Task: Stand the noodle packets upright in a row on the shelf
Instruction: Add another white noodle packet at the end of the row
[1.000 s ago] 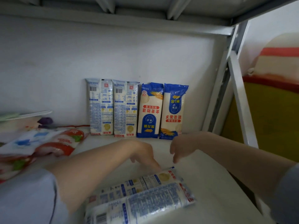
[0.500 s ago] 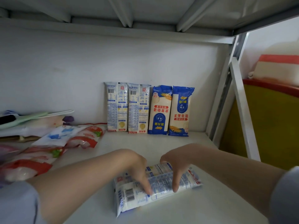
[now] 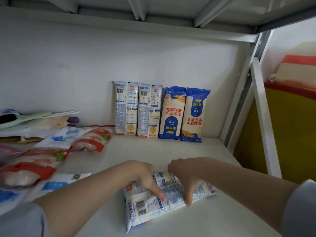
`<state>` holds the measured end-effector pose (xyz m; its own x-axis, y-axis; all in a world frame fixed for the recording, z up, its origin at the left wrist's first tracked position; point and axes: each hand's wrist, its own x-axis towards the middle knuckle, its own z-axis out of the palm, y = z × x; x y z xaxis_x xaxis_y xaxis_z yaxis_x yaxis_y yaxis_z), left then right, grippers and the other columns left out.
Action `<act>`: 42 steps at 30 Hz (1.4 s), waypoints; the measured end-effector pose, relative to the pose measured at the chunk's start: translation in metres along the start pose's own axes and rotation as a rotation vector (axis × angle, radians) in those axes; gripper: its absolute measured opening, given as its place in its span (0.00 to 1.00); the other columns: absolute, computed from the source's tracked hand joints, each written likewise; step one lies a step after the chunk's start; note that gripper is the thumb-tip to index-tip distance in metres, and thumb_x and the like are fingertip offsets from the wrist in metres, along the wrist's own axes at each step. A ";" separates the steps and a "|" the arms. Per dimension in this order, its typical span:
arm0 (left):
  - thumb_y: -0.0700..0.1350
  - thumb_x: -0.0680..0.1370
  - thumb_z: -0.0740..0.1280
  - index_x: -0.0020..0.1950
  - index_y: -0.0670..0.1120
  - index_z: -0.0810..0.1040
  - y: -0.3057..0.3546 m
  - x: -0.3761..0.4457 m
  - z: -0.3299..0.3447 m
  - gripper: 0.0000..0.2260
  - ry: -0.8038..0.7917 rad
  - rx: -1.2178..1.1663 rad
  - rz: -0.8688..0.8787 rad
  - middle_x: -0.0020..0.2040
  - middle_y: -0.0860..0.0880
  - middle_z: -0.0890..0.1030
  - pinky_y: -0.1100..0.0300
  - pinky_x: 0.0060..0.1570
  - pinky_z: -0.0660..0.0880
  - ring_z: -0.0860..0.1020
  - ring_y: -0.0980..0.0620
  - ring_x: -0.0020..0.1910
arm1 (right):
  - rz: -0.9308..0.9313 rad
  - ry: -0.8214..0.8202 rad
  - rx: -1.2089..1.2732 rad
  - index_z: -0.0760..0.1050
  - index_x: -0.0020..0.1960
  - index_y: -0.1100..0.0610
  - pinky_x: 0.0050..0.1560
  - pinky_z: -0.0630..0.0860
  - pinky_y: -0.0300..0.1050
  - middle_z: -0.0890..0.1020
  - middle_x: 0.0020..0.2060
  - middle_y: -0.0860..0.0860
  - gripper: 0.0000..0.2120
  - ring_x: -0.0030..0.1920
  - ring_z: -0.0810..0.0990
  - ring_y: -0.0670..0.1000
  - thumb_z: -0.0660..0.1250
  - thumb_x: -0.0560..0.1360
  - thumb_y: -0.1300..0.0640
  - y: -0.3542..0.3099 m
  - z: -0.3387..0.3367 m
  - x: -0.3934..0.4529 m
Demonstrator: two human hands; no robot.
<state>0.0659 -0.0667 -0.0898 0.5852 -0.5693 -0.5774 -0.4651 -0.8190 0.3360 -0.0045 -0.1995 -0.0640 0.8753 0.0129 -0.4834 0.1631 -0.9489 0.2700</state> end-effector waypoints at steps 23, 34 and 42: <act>0.56 0.66 0.76 0.65 0.47 0.75 0.031 -0.015 0.000 0.30 0.036 -0.165 0.001 0.61 0.47 0.79 0.50 0.61 0.74 0.78 0.46 0.59 | -0.093 0.441 -0.154 0.64 0.64 0.52 0.59 0.71 0.46 0.75 0.53 0.49 0.37 0.52 0.73 0.49 0.77 0.61 0.46 0.022 0.002 -0.037; 0.44 0.61 0.81 0.46 0.50 0.82 0.046 -0.025 -0.001 0.17 0.410 -0.739 0.209 0.47 0.52 0.84 0.60 0.49 0.77 0.81 0.53 0.47 | 0.348 0.700 0.304 0.38 0.77 0.51 0.74 0.53 0.48 0.45 0.77 0.49 0.58 0.77 0.45 0.50 0.75 0.64 0.40 0.055 -0.005 -0.077; 0.45 0.61 0.80 0.47 0.51 0.83 0.059 -0.031 0.006 0.16 0.603 -1.016 0.419 0.42 0.54 0.86 0.61 0.42 0.79 0.84 0.55 0.41 | 0.227 0.385 1.255 0.66 0.69 0.54 0.61 0.70 0.43 0.75 0.59 0.43 0.36 0.61 0.74 0.49 0.78 0.65 0.55 0.058 0.002 -0.069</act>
<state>0.0160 -0.0972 -0.0566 0.8517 -0.5213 0.0545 -0.1241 -0.0996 0.9873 -0.0560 -0.2558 -0.0164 0.9331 -0.2923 -0.2094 -0.3477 -0.5848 -0.7329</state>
